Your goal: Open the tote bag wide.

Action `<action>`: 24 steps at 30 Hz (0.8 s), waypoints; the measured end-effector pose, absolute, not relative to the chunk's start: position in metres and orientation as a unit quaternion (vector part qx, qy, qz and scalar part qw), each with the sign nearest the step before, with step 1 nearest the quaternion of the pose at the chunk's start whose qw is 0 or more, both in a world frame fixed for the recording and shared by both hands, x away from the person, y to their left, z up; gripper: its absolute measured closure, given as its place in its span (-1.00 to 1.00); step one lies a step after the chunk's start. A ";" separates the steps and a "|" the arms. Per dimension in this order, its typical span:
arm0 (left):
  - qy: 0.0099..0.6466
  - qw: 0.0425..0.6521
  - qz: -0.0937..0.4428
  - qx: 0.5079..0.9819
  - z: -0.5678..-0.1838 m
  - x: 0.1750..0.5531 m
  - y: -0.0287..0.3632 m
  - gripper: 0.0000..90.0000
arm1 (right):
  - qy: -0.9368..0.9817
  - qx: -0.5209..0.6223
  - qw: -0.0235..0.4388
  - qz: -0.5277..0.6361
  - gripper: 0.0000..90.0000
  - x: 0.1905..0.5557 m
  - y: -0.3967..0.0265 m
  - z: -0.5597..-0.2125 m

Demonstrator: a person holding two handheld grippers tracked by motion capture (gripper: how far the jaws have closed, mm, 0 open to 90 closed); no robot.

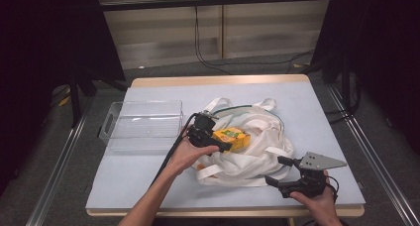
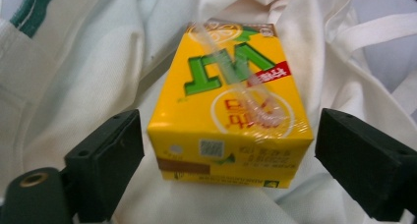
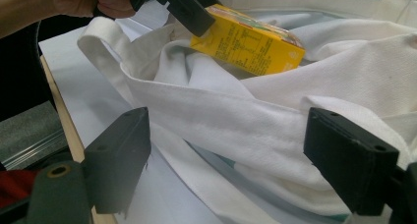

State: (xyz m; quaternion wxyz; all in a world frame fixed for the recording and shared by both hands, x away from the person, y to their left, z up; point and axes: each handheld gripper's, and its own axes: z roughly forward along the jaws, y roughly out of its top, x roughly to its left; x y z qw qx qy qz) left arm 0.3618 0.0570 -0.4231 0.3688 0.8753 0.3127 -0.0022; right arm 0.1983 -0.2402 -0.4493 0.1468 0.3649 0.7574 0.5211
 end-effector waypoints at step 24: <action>0.234 0.479 0.065 0.844 -0.451 0.346 0.075 -0.90 | 0.755 0.365 0.143 0.526 -0.60 0.198 -0.240 -0.449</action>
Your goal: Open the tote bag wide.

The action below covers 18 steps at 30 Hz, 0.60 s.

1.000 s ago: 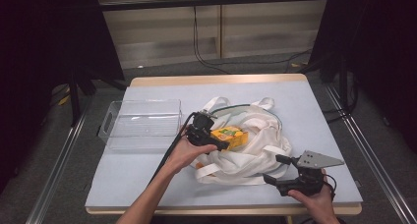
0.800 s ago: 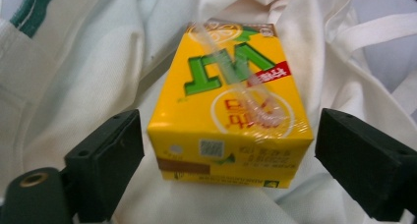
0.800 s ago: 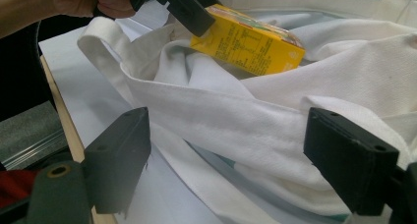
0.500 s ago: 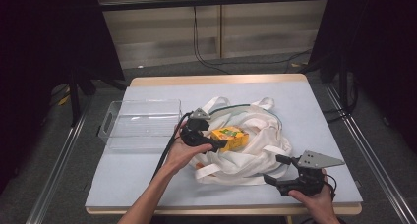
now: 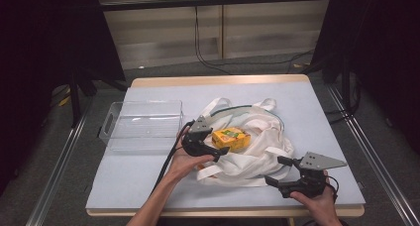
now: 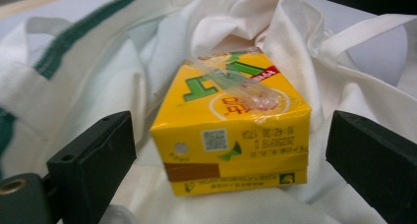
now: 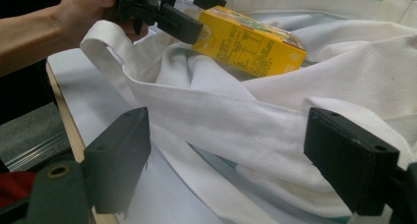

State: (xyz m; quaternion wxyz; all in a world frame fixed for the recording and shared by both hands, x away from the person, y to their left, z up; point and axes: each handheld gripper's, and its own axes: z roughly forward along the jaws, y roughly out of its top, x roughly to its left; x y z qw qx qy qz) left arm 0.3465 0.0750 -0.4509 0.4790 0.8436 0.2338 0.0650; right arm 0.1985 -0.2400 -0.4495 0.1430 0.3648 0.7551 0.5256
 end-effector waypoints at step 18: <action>0.254 0.516 0.052 0.816 -0.463 0.347 0.076 -0.43 | 0.756 0.362 0.144 0.526 -0.60 0.198 -0.240 -0.449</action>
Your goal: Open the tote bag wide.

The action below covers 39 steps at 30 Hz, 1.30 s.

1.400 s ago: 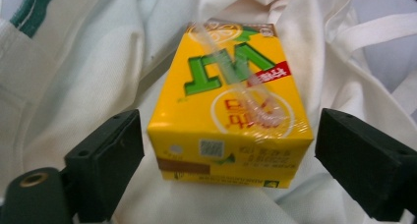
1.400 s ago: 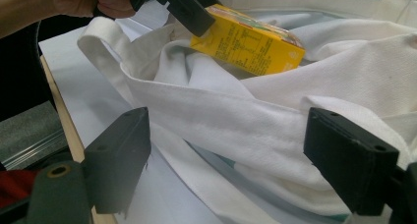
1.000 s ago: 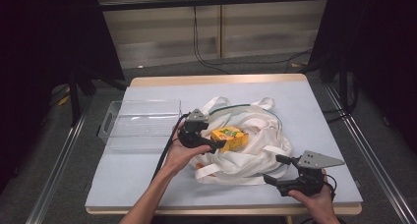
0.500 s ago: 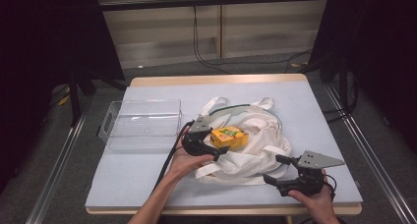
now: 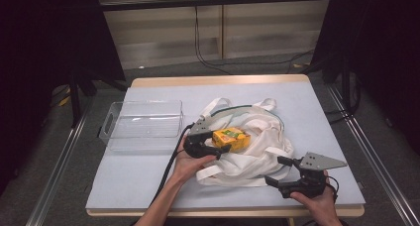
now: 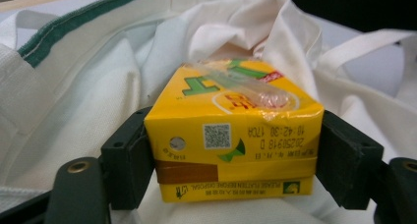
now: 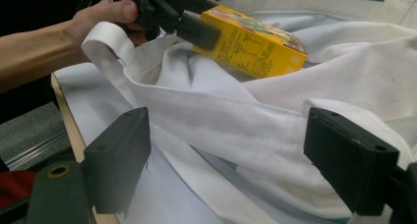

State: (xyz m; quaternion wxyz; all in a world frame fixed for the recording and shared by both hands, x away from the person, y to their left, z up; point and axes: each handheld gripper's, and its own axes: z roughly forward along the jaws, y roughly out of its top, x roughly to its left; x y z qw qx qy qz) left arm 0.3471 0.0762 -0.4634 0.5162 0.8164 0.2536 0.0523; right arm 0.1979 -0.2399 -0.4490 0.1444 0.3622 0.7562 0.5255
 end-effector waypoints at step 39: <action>0.272 0.512 0.015 0.815 -0.432 0.352 0.092 -0.40 | 0.747 0.370 0.144 0.533 -0.61 0.204 -0.246 -0.452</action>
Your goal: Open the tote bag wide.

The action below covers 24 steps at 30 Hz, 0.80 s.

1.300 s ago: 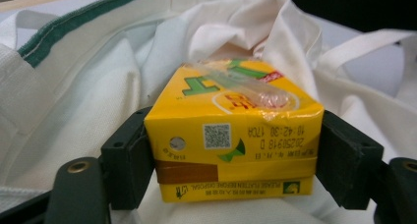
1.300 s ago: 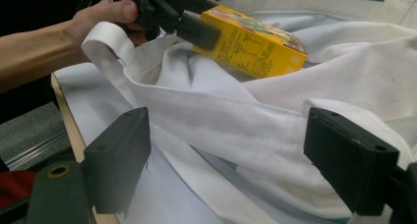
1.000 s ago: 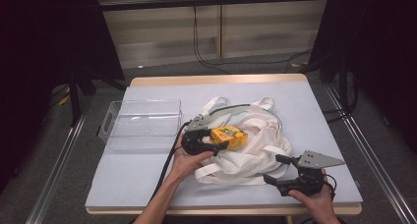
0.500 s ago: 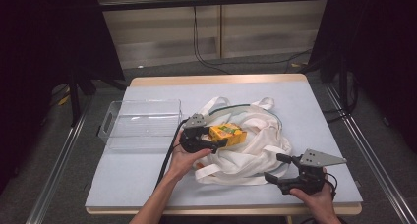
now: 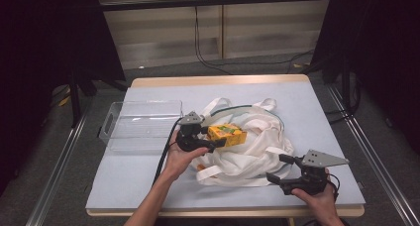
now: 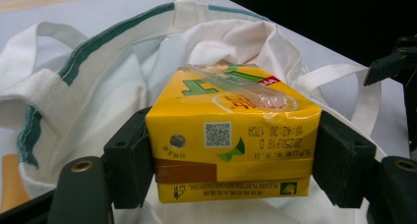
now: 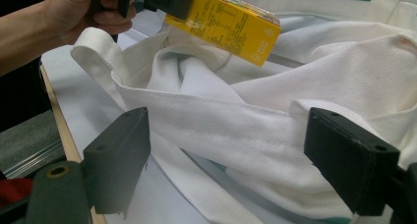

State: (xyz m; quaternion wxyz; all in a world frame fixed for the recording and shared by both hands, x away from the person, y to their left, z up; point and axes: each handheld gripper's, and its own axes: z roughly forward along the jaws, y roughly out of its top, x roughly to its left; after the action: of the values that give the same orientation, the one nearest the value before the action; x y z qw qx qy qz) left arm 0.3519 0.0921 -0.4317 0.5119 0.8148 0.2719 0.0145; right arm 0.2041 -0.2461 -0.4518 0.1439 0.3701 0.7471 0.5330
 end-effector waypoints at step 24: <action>0.266 0.522 -0.002 0.810 -0.393 0.346 0.123 -0.40 | 0.741 0.370 0.154 0.538 -0.63 0.200 -0.243 -0.448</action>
State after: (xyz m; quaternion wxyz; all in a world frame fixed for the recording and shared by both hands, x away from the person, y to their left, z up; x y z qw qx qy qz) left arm 0.3458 0.1233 -0.3925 0.5224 0.8102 0.2660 -0.0017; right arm 0.1999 -0.2427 -0.4481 0.1538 0.3704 0.7413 0.5382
